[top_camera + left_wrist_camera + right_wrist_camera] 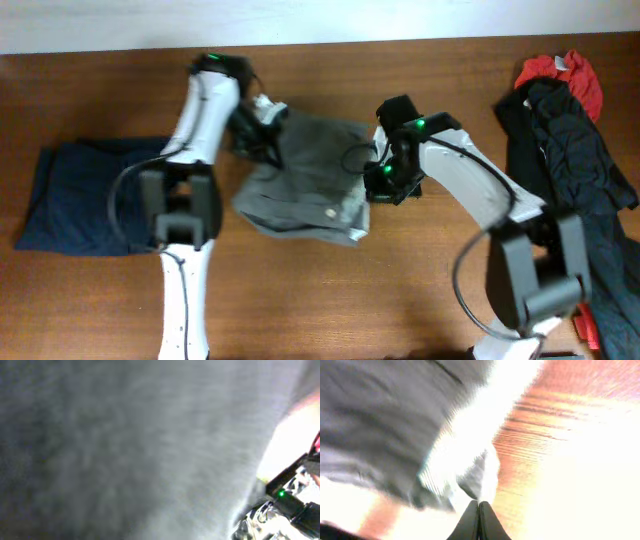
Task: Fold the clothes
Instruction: 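Grasp the folded grey trousers with the left gripper, then carry the trousers left and place them on the navy garment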
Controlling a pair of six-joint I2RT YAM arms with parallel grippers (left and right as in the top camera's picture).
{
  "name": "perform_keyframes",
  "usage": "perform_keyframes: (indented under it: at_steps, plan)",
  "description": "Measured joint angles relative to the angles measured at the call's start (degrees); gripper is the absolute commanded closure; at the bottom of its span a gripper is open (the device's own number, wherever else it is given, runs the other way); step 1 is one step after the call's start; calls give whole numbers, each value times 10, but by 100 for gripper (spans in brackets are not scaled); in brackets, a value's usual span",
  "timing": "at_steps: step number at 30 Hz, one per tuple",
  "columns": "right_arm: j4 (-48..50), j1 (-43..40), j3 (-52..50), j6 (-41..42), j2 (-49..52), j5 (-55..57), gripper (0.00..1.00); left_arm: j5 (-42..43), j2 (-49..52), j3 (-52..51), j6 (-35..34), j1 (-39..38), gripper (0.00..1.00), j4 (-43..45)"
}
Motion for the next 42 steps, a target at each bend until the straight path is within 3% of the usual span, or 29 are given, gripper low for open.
perform_keyframes:
  at_steps: [10,19,27,28,30,31,36,42]
  plan:
    - [7,0,6,-4,-64,0,96,-70,-203,0,5,169,99,-22]
    - [7,0,6,-4,-64,0,96,-89,-212,-43,29,346,100,-12]
    - [7,0,6,-4,-64,0,96,-104,-211,-166,33,457,98,83]
    - [7,0,6,-4,-64,0,96,-109,-211,-177,32,466,94,88]
    - [6,0,6,-4,-64,0,96,-122,-211,-197,28,483,73,100]
    - [5,0,6,-4,-64,0,96,-135,-211,-204,16,493,69,104]
    - [4,0,6,-4,-64,0,96,-175,-211,-205,-45,540,64,102]
    - [0,0,6,-4,-64,0,96,-158,-211,-126,-75,579,62,15]
